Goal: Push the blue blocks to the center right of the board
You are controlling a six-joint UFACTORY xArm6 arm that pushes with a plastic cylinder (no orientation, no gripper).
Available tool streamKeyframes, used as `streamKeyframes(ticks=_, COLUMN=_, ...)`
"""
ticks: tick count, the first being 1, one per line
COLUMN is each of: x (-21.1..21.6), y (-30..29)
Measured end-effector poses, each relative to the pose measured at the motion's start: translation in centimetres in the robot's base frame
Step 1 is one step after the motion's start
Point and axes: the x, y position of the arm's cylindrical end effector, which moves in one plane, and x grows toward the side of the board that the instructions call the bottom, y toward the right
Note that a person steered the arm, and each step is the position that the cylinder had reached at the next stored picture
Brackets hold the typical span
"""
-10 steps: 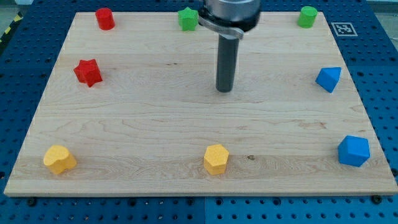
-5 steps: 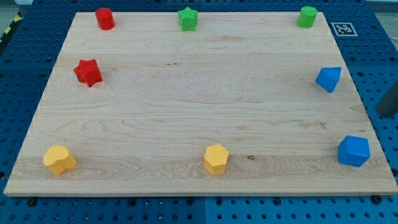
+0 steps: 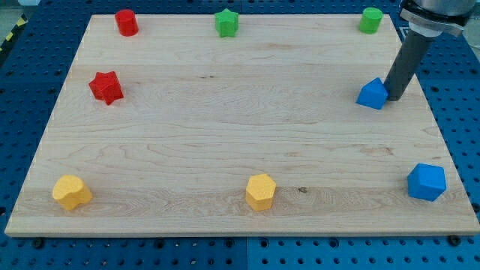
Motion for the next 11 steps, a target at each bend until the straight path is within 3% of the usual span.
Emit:
streamKeyframes(ticks=1, x=1.2, y=1.0)
streamKeyframes(ticks=3, x=12.3, y=9.9)
streamKeyframes(ticks=4, x=19.3, y=10.1)
streamKeyframes(ticks=5, x=21.0, y=6.8)
streamKeyframes(ticks=6, x=21.1, y=0.4)
streamKeyframes(ticks=8, x=19.8, y=0.8)
streamKeyframes(ticks=11, x=14.0, y=0.8)
